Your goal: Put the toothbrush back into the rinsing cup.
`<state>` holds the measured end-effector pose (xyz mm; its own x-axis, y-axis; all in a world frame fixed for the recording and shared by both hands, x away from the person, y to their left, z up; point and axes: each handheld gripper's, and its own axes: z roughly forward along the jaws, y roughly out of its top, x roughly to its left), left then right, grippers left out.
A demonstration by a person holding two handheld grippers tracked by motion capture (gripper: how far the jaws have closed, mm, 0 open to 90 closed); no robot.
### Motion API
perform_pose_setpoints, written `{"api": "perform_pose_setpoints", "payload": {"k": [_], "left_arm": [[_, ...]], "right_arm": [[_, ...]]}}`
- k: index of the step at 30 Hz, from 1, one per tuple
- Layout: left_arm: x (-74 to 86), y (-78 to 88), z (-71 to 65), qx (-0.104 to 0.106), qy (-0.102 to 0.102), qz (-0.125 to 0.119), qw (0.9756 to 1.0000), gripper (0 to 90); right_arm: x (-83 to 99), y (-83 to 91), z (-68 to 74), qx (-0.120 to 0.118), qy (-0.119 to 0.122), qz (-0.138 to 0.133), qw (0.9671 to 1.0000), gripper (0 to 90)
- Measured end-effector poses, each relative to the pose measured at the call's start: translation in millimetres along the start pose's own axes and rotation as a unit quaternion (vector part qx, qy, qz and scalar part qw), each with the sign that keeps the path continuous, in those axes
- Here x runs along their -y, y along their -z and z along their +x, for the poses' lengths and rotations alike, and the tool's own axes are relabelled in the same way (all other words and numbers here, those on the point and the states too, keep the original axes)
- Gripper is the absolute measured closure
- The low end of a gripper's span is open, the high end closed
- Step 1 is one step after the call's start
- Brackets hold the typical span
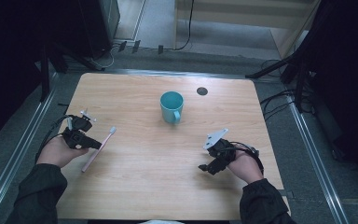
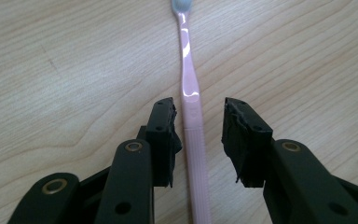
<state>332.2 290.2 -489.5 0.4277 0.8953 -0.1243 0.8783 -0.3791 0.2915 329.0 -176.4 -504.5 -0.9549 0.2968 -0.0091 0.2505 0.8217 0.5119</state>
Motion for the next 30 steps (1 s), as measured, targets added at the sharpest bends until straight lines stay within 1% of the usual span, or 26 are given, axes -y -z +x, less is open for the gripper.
{"api": "perform_pose_setpoints", "payload": {"k": [1, 3, 7, 8, 12, 13, 16, 17, 21, 24, 27, 30], "left_arm": [[-0.5, -1.3, 0.4, 0.000, 0.001, 0.007, 1.0000, 63.6], [-1.5, -4.0, 0.4, -0.006, 0.000, 0.014, 0.9999, 63.6], [-3.7, -8.1, 0.9, -0.004, 0.001, 0.027, 0.9996, 63.8], [-4.6, -10.1, 0.9, -0.007, -0.002, 0.034, 0.9994, 63.8], [-5.8, -12.6, 0.4, -0.013, -0.002, 0.042, 0.9990, 63.9], [-6.8, -12.9, 0.4, -0.014, -0.009, 0.048, 0.9987, 63.9], [-7.7, -13.4, -0.4, -0.013, -0.009, 0.049, 0.9987, 64.0], [-8.9, -14.0, -1.1, -0.013, -0.012, 0.053, 0.9984, 64.0], [-11.1, -16.2, -3.8, -0.018, -0.014, 0.060, 0.9979, 64.1], [-12.2, -17.4, -4.4, -0.016, -0.015, 0.065, 0.9977, 63.9], [-13.7, -18.6, -5.3, -0.018, -0.021, 0.069, 0.9972, 63.7], [-14.4, -19.8, -6.0, -0.024, -0.019, 0.072, 0.9970, 63.7]], "right_arm": [[0.1, -0.2, 0.0, 0.000, 0.000, 0.001, 1.0000, 19.3], [0.1, -0.3, 0.0, 0.000, 0.001, 0.001, 1.0000, 19.3], [0.7, -0.5, 0.4, -0.002, 0.000, 0.003, 1.0000, 19.3], [0.7, -0.5, 0.5, -0.002, -0.001, 0.003, 1.0000, 19.3], [1.0, -0.3, 0.8, -0.001, -0.001, 0.003, 1.0000, 19.3], [1.4, -0.4, 0.9, -0.001, -0.001, 0.003, 1.0000, 19.2], [1.8, -0.2, 0.9, 0.001, -0.002, 0.004, 1.0000, 19.3], [2.2, -0.4, 1.1, -0.002, -0.002, 0.004, 1.0000, 19.3], [3.4, 0.2, 1.9, 0.000, -0.004, 0.005, 1.0000, 19.3], [4.3, 0.7, 1.9, 0.002, -0.003, 0.005, 1.0000, 19.3], [5.7, 1.4, 2.4, 0.001, -0.006, 0.007, 1.0000, 19.3], [6.7, 1.7, 2.9, 0.001, -0.007, 0.007, 0.9999, 19.3]]}}
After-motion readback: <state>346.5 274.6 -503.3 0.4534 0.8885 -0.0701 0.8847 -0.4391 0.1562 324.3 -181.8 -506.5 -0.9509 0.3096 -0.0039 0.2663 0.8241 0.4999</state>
